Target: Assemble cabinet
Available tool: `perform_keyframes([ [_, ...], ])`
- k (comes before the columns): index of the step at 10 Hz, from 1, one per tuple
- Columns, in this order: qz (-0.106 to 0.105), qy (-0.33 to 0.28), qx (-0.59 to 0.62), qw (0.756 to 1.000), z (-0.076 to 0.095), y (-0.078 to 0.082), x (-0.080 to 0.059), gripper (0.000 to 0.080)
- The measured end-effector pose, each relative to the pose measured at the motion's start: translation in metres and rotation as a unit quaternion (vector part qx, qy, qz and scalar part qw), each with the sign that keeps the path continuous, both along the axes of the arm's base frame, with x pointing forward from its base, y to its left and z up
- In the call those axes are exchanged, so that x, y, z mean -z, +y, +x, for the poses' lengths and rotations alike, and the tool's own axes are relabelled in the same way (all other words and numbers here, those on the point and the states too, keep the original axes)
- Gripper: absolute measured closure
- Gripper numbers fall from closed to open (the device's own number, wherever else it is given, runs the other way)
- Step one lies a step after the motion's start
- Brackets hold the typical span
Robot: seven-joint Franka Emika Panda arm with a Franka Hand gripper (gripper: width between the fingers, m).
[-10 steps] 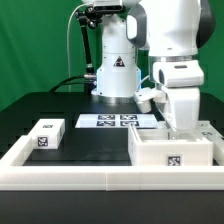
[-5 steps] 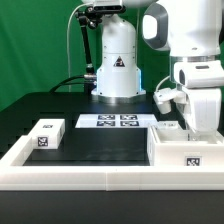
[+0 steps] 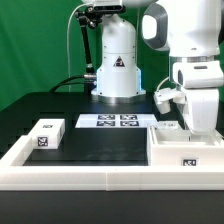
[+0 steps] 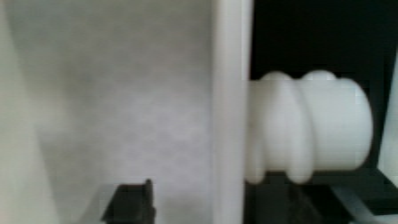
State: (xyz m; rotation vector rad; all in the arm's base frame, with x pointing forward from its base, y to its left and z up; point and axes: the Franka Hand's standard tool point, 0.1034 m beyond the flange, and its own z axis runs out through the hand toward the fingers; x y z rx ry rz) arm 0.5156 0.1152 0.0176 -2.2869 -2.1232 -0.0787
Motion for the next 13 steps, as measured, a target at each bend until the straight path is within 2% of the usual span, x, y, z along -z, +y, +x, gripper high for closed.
perform_keyframes([
  [1, 0.000, 0.000, 0.000, 1.000, 0.000, 0.000, 0.000, 0.0340],
  [2, 0.000, 0.000, 0.000, 1.000, 0.000, 0.000, 0.000, 0.0126],
  [3, 0.000, 0.000, 0.000, 1.000, 0.000, 0.000, 0.000, 0.0126],
  [4, 0.000, 0.000, 0.001, 1.000, 0.000, -0.001, 0.000, 0.0021],
  [7, 0.000, 0.000, 0.001, 1.000, 0.000, -0.001, 0.000, 0.0004],
  [9, -0.001, -0.003, 0.001, 1.000, -0.002, -0.002, -0.006, 0.0003],
  [11, -0.006, -0.007, 0.007, 1.000, -0.006, -0.003, -0.026, 0.0003],
  [13, -0.008, -0.009, 0.014, 1.000, -0.017, 0.003, -0.043, 0.0003],
])
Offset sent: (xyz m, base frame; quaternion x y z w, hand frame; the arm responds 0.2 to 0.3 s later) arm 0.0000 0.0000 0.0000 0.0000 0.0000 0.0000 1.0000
